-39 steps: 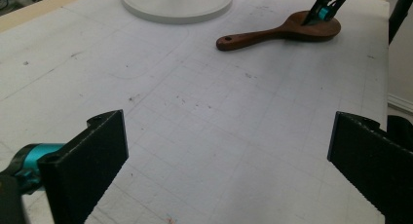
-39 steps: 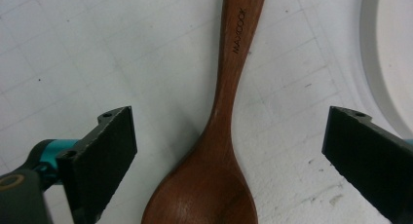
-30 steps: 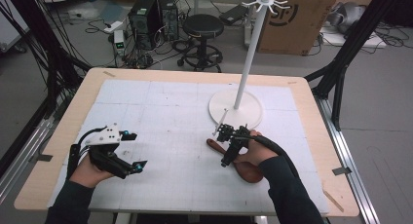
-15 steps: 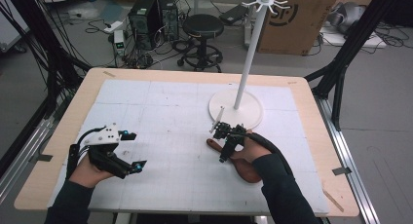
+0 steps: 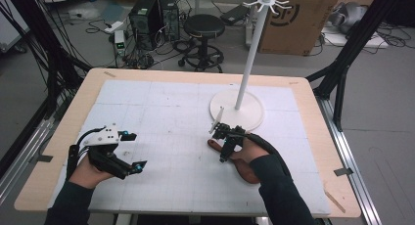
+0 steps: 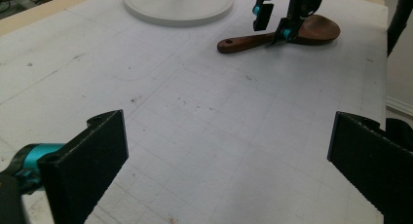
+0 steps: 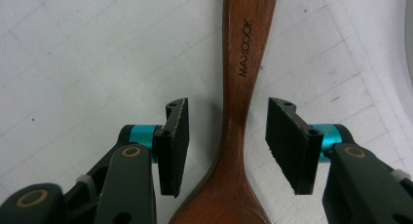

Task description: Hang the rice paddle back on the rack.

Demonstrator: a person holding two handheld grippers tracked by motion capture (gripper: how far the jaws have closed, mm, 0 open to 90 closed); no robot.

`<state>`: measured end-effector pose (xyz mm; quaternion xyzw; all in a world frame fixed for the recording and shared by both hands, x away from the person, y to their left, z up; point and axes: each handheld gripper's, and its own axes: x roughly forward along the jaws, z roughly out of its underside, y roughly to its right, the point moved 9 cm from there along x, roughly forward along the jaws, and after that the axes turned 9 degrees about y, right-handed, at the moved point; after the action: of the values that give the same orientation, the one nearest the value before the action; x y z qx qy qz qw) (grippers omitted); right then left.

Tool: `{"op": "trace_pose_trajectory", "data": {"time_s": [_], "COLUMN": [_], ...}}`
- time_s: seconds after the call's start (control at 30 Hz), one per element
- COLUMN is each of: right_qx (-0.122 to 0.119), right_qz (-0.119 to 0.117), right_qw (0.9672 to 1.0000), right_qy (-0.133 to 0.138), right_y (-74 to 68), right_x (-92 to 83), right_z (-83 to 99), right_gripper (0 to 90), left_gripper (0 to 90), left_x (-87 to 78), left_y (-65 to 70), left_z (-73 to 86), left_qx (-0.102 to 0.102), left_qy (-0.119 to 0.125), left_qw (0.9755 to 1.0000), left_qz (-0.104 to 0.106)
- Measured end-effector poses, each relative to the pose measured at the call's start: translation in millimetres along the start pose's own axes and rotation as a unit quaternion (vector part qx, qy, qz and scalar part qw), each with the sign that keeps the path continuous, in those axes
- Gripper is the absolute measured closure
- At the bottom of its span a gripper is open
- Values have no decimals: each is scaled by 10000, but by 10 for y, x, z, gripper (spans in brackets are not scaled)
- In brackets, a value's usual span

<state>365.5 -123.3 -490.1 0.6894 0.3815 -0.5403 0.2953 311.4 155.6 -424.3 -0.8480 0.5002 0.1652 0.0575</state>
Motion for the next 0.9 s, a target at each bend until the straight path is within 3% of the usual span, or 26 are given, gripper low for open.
{"op": "trace_pose_trajectory", "data": {"time_s": [0.1,0.2,0.4,0.9], "right_qx": [83,-9,148,-58], "right_qz": [20,9,-101,-39], "right_qw": [10000,10000,9998,10000], "right_qy": [6,-15,24,-21], "right_y": [-9,6,1,17], "right_x": [10,18,41,78], "right_z": [-4,3,32,67], "right_gripper": [535,558,604,658], "left_gripper": [18,18,18,18], "left_x": [-9,-10,-7,-3], "left_y": [-5,-3,-6,-3], "left_z": [0,-3,0,4], "left_qx": [31,12,25,9], "left_qy": [-14,7,-7,-15], "left_qw": [10000,10000,10000,10000], "left_qz": [7,6,0,3]}}
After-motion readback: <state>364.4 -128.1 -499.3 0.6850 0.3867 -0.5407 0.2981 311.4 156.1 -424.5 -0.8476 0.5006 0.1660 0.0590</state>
